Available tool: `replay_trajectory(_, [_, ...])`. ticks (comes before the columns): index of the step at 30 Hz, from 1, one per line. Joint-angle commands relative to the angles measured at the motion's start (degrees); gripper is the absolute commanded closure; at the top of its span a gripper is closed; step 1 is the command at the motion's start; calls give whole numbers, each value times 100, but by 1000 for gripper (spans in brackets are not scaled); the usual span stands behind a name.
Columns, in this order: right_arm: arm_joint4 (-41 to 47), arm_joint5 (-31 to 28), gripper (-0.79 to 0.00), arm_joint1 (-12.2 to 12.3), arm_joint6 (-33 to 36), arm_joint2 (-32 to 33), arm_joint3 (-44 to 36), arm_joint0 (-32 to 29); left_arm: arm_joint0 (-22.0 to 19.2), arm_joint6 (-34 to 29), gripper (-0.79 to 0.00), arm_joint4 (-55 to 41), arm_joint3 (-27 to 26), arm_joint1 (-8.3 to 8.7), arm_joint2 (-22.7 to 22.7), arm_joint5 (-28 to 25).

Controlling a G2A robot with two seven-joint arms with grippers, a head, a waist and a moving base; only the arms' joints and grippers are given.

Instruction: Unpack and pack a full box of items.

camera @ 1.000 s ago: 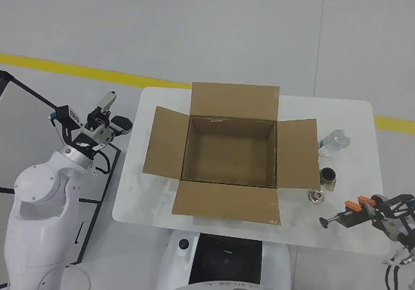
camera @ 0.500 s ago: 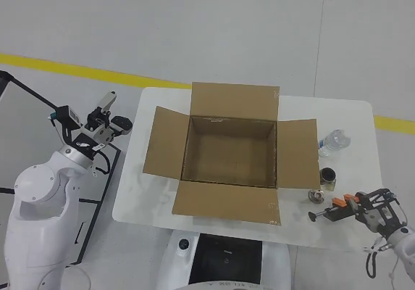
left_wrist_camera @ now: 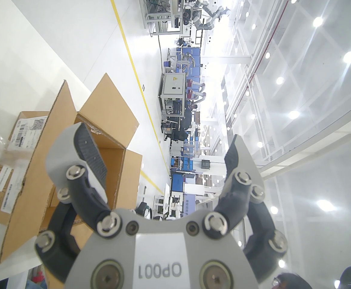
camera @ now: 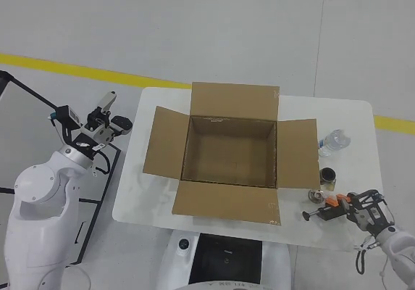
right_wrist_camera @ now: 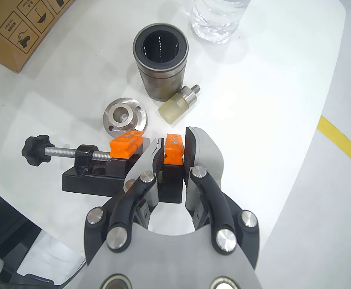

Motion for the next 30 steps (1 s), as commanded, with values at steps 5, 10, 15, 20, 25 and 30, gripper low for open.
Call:
replay_trajectory(5, [-64, 14, 0, 15, -196, 0, 91, -73, 0, 0, -785, 0, 0, 0, 0, 0])
replay_trajectory(10, [-136, 88, 0, 19, -384, -21, 108, -175, 0, 0, -785, 0, 0, 0, 0, 0])
replay_trajectory(15, [-187, 180, 0, 21, -606, -29, 140, -275, 0, 0, -785, 0, 0, 0, 0, 0])
replay_trajectory(20, [-142, 183, 0, 30, -643, -40, 180, -244, 0, 0, -785, 0, 0, 0, 0, 0])
replay_trajectory(25, [-68, 148, 0, 43, -514, -59, 184, -155, 0, 0, -785, 0, 0, 0, 0, 0])
replay_trajectory(30, [-12, 130, -89, 55, -456, -63, 162, -109, 0, 0, -785, 0, 0, 0, 0, 0])
